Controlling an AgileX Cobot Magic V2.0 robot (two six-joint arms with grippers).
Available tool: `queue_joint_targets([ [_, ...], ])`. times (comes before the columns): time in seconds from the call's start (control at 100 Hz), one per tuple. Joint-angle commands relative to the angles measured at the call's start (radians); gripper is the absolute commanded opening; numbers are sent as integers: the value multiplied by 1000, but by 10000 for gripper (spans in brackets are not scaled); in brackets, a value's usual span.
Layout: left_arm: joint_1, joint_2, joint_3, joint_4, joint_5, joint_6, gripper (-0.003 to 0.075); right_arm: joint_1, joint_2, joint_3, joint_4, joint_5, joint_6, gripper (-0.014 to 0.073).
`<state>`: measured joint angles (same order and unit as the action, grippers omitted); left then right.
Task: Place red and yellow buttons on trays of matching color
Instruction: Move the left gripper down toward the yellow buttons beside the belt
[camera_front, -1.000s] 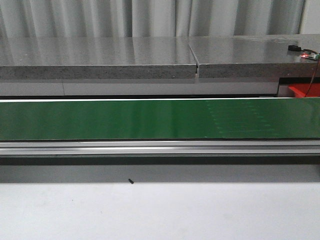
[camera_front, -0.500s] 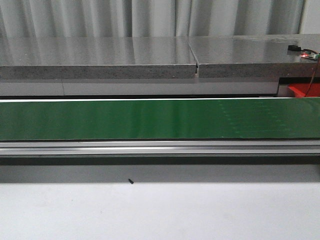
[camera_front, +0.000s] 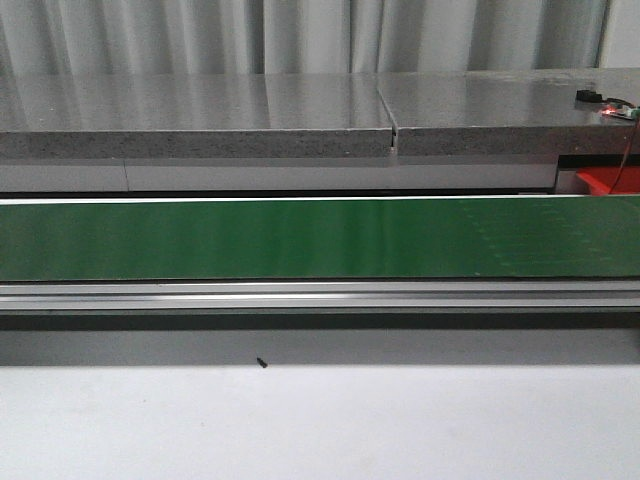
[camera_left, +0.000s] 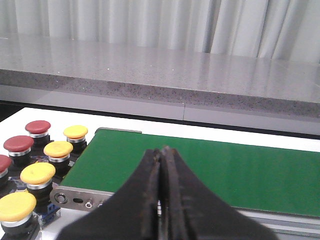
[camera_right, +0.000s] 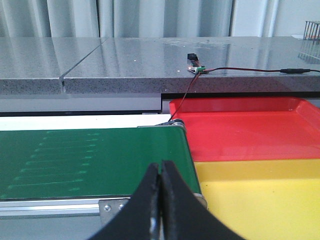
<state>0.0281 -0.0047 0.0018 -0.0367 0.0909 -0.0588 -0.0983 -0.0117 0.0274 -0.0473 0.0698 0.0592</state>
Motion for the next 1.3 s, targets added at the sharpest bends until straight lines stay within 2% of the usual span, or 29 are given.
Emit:
queue_joint_targets([
  [0.0, 1, -34, 42, -9, -80, -7, -19, -2, -20, -14, -1, -78, -11, -59],
  [0.3, 1, -34, 38, -9, -125, -7, -19, -2, -20, -14, -1, -78, -11, -59],
  [0.43, 1, -25, -23, -9, -91, -7, -19, -2, -20, -14, -1, -78, -11, -59],
  [0.72, 1, 131, -255, 43, 201, -7, -19, -2, -20, -14, -1, -78, -11, -59],
  [0.94, 1, 273, -355, 45, 266, -7, -3, -2, -20, -14, -1, -78, -11, -59],
  [0.99, 1, 305, -375, 45, 288, -7, 45, -2, -20, -14, -1, -78, -11, -59],
  [1.06, 1, 348, -399, 45, 312, -7, 177, -2, -20, -14, -1, -78, -11, -59],
  [1.13, 1, 384, -411, 45, 305, -7, 378, -2, -20, -14, -1, -78, -11, -59],
  [1.18, 1, 397, -415, 45, 295, -7, 489, -2, -20, -14, -1, -78, -11, -59],
  [1.22, 1, 406, -419, 45, 279, -7, 554, -2, -20, -14, -1, -78, -11, -59],
  [1.29, 1, 406, -419, 45, 260, -7, 592, -2, -20, -14, -1, -78, -11, -59],
])
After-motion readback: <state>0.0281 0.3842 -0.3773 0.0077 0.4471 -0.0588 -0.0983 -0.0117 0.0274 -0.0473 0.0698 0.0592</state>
